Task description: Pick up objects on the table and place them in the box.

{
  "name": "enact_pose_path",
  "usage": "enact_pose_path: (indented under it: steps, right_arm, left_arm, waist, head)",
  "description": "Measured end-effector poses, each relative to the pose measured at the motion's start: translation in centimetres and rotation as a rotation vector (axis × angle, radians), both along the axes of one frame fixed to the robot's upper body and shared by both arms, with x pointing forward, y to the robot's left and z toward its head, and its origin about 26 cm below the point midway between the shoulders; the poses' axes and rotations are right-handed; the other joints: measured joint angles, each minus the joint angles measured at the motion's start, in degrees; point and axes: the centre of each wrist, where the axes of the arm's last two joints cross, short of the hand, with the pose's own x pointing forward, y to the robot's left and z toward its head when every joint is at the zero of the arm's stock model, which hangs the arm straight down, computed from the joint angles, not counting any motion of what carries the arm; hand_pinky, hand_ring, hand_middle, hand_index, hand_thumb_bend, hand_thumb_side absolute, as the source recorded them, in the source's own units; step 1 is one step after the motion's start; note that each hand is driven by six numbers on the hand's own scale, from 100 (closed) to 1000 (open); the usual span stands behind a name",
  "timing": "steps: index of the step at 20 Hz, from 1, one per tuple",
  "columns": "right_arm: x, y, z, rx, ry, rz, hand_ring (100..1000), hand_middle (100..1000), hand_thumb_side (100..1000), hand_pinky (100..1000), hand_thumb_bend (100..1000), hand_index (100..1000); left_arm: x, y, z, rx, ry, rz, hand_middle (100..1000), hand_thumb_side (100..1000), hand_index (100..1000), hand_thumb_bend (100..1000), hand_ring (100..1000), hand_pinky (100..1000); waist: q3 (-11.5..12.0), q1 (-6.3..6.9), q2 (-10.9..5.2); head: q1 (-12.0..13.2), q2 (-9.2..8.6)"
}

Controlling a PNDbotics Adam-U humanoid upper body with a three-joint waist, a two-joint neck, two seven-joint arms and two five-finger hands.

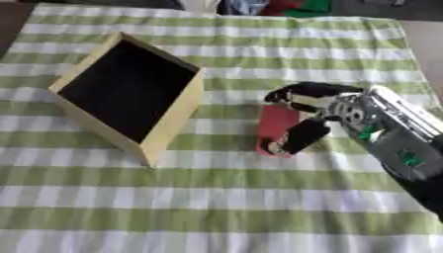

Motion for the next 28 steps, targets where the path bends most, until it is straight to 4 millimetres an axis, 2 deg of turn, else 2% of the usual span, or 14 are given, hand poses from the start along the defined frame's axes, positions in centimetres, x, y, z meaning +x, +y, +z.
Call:
enact_pose_path:
  steps: [4,10,12,14,21,22,28]
  right_arm:
    - [0.13,-0.07,-0.18,-0.004,0.01,0.001,1000,938,401,1000,373,1000]
    - [0.34,0.05,-0.42,-0.009,0.02,0.003,1000,872,242,1000,310,1000]
    - [0.4,0.13,-0.36,-0.009,0.018,0.004,1000,831,181,1000,286,983]
    - [0.47,0.1,-0.4,-0.009,0.02,0.002,1000,790,157,994,248,951]
    - [0.61,0.18,-0.39,-0.002,0.015,-0.006,1000,761,165,990,226,935]
    - [0.62,0.21,-0.4,0.0,0.015,-0.007,1000,697,143,977,100,896]
    - [0.05,0.8,0.14,0.023,-0.013,0.005,1000,681,182,973,100,883]
  left_arm:
    - [0.01,-0.03,0.0,-0.002,0.0,-0.001,446,100,618,237,489,1000]
    - [0.03,-0.12,-0.03,-0.005,-0.002,-0.004,446,100,618,236,490,1000]
    - [0.03,-0.12,-0.03,-0.005,-0.002,-0.004,446,100,618,236,490,1000]
    - [0.03,-0.12,-0.02,-0.004,-0.002,-0.005,446,100,618,236,490,1000]
    - [0.03,-0.12,-0.02,-0.004,-0.002,-0.005,446,100,618,236,490,1000]
    - [0.03,-0.12,-0.02,-0.004,-0.002,-0.005,445,100,617,236,490,1000]
    - [0.03,-0.12,-0.02,-0.004,-0.002,-0.005,445,100,616,235,490,1000]
  waist:
    - [0.0,-0.12,0.01]
    - [0.03,-0.1,0.01]
    - [0.03,-0.09,0.01]
    - [0.02,-0.08,0.01]
    - [-0.01,-0.08,0.01]
    - [-0.01,-0.08,0.01]
    - [-0.09,-0.12,0.01]
  head:
    - [0.0,-0.05]
    - [0.0,-0.4]
    - [-0.01,-0.42]
    - [-0.03,-0.44]
    - [-0.25,-0.51]
    - [-0.26,-0.52]
    - [-0.43,-0.52]
